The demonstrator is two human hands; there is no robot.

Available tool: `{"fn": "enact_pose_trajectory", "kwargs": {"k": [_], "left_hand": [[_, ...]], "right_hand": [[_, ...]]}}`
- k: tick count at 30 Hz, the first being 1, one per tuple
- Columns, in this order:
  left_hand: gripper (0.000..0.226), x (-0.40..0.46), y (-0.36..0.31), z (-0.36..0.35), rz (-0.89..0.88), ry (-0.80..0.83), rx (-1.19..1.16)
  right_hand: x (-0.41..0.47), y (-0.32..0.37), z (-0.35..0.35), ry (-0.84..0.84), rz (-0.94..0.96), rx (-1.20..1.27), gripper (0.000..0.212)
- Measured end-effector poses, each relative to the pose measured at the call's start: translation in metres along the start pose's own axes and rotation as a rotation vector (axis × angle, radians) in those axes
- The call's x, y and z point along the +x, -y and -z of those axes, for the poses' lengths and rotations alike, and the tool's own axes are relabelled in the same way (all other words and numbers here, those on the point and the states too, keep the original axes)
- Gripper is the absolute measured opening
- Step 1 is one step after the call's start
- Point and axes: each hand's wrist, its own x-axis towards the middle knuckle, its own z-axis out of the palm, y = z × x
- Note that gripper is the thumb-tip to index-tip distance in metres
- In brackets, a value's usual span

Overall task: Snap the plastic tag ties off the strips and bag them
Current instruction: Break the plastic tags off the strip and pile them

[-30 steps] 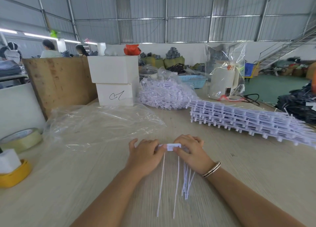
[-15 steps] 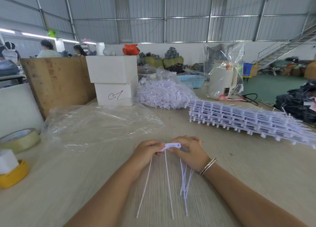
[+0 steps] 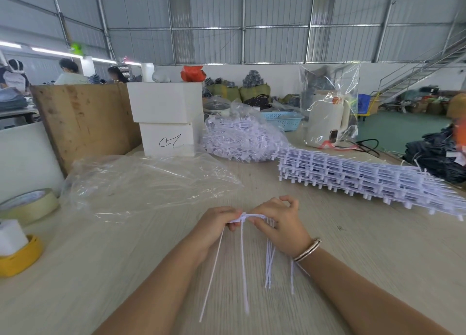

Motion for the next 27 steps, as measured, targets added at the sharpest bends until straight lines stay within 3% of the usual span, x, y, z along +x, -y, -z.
{"fn": "enact_pose_trajectory", "kwargs": {"k": [6,12,17,19,21,23,25,27], "left_hand": [[0.027,0.001,0.001,-0.002,0.010,-0.005,0.001],[0.027,0.004,0.002,-0.005,0.010,0.019,-0.036],[0.035,0.009,0.008,-0.008,0.007,0.056,-0.065],[0.034,0.011,0.011,-0.005,0.000,0.066,-0.129],[0.030,0.014,0.013,0.005,0.022,0.040,-0.391],[0.025,0.019,0.016,0.017,0.033,-0.021,-0.669],[0.028,0.023,0.018,0.019,0.019,-0.099,-0.708],[0.035,0.023,0.015,0.012,0.017,-0.119,-0.637]], "right_hand": [[0.005,-0.003,0.001,0.034,-0.066,0.124,0.011],[0.005,-0.004,0.001,-0.001,-0.198,0.515,0.027],[0.005,-0.005,-0.001,0.026,-0.230,0.524,0.026],[0.005,-0.006,0.001,-0.031,-0.316,0.633,0.025],[0.005,-0.013,0.010,-0.199,-0.483,0.826,0.022],[0.005,-0.020,0.014,-0.171,-0.517,0.765,0.019],[0.007,-0.021,0.008,0.030,-0.461,0.509,0.017],[0.011,-0.024,-0.002,0.094,-0.460,0.253,0.012]]}}
